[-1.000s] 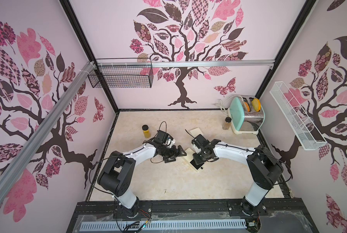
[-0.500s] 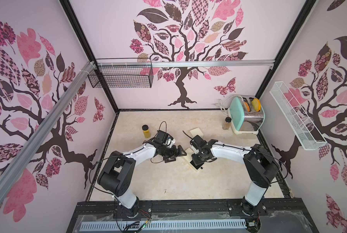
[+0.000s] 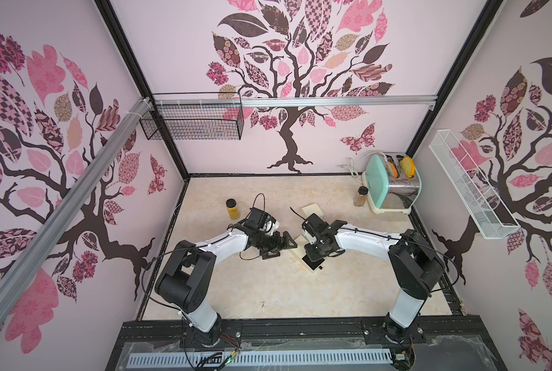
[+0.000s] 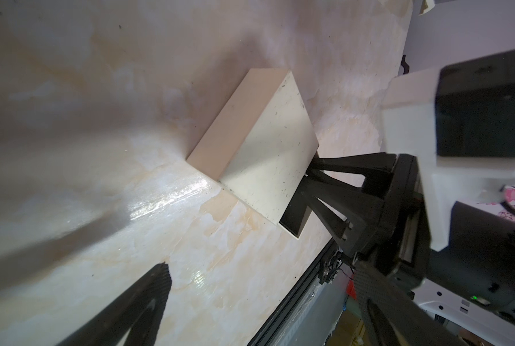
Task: Place the earrings into the drawer-style jewelry box
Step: Insert the earring into the inner lining, then move the earring at the center of the board.
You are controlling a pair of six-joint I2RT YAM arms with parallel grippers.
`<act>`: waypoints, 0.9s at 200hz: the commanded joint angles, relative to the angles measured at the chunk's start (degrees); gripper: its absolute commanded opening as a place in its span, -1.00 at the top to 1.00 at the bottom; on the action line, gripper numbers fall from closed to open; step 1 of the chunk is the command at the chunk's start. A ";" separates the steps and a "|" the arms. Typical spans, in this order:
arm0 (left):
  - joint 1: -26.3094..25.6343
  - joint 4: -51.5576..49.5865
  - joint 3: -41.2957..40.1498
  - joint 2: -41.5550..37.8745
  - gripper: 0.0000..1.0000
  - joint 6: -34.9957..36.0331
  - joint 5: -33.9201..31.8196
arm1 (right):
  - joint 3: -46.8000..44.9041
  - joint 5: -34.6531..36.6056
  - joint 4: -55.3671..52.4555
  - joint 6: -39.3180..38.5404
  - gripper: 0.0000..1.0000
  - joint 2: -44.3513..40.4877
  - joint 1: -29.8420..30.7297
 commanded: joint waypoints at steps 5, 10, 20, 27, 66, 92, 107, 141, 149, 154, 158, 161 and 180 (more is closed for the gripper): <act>0.27 1.10 -0.79 -0.47 -0.97 0.04 0.60 | 2.55 -0.36 -2.89 0.18 0.40 -1.75 0.36; 0.27 1.09 -0.75 -0.51 -0.97 0.08 0.60 | 2.69 -0.35 -3.10 0.16 0.39 -1.88 0.36; 0.27 1.13 -0.73 -0.50 -0.97 -0.05 0.68 | 2.88 -0.35 -3.36 0.22 0.37 -2.17 0.36; 0.27 1.10 -0.73 -0.48 -0.97 -0.05 0.64 | 2.89 -0.45 -3.52 0.28 0.36 -2.43 0.36; 0.27 0.83 -0.53 -0.62 -0.97 0.17 0.42 | 2.87 -0.19 -3.83 0.52 0.28 -4.17 0.36; 0.27 0.49 -0.53 -1.12 -0.97 0.22 -0.08 | 2.71 -0.07 -3.96 0.58 0.28 -5.23 0.36; 0.35 -0.86 0.08 -1.47 -0.97 0.73 -0.90 | 2.79 -0.14 -4.06 0.86 0.28 -6.50 0.38; 4.37 -4.59 -0.62 -4.85 -0.97 0.20 -1.60 | -0.69 -1.52 0.58 5.50 0.33 -12.39 4.10; 6.71 -5.92 -1.61 -6.18 -0.97 -0.09 -1.86 | -2.21 -1.13 2.87 7.78 0.36 -13.80 6.63; 8.29 -6.80 -2.33 -7.05 -0.97 -0.11 -2.02 | -3.17 -0.94 5.16 9.03 0.38 -14.52 8.57; 9.60 -7.61 -3.11 -7.84 -0.97 -0.10 -2.23 | -4.05 -0.46 6.79 9.94 0.38 -14.94 10.21; 10.53 -7.97 -3.69 -8.35 -0.97 -0.05 -2.42 | -4.61 0.17 8.04 10.56 0.39 -15.23 11.48; 16.48 -10.45 -7.66 -11.06 -0.97 0.58 -5.53 | -7.02 2.48 15.30 13.13 0.42 -15.37 18.99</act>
